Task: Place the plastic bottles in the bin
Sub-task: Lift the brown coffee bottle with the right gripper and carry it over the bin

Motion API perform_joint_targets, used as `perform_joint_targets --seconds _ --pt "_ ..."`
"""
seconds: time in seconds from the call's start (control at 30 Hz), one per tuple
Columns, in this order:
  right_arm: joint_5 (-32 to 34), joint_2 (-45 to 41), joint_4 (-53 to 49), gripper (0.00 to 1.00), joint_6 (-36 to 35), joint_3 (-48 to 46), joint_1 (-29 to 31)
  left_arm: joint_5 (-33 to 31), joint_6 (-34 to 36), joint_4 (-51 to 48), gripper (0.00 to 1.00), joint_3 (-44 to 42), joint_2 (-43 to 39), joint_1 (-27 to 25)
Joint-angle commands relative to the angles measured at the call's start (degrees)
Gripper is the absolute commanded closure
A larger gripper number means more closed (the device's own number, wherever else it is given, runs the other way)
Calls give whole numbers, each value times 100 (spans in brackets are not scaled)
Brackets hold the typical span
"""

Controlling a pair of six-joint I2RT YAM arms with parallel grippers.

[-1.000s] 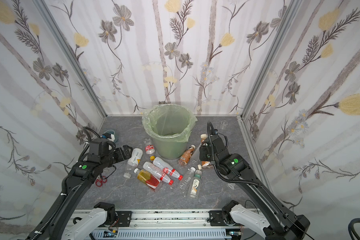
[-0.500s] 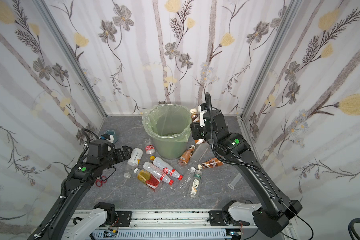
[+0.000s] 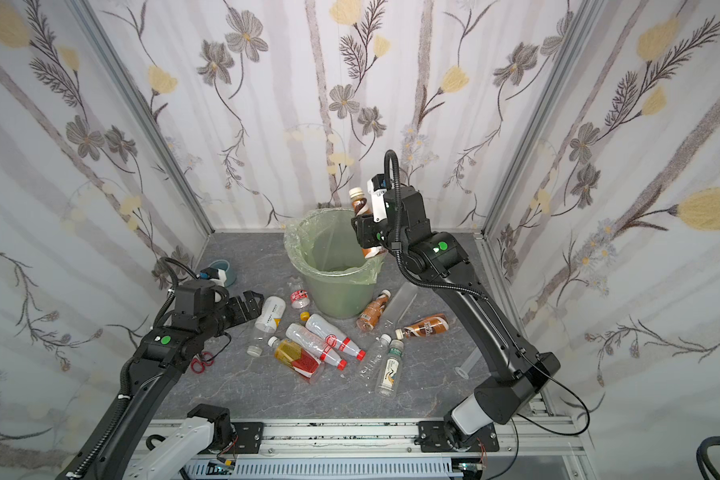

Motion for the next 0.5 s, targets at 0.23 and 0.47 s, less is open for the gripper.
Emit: perform_joint_targets --seconds 0.23,0.47 --pt "-282 667 533 49 147 270 139 -86 -49 127 0 -16 -68 0" --pt "-288 933 587 48 270 267 245 -88 -66 120 0 -31 -95 1"
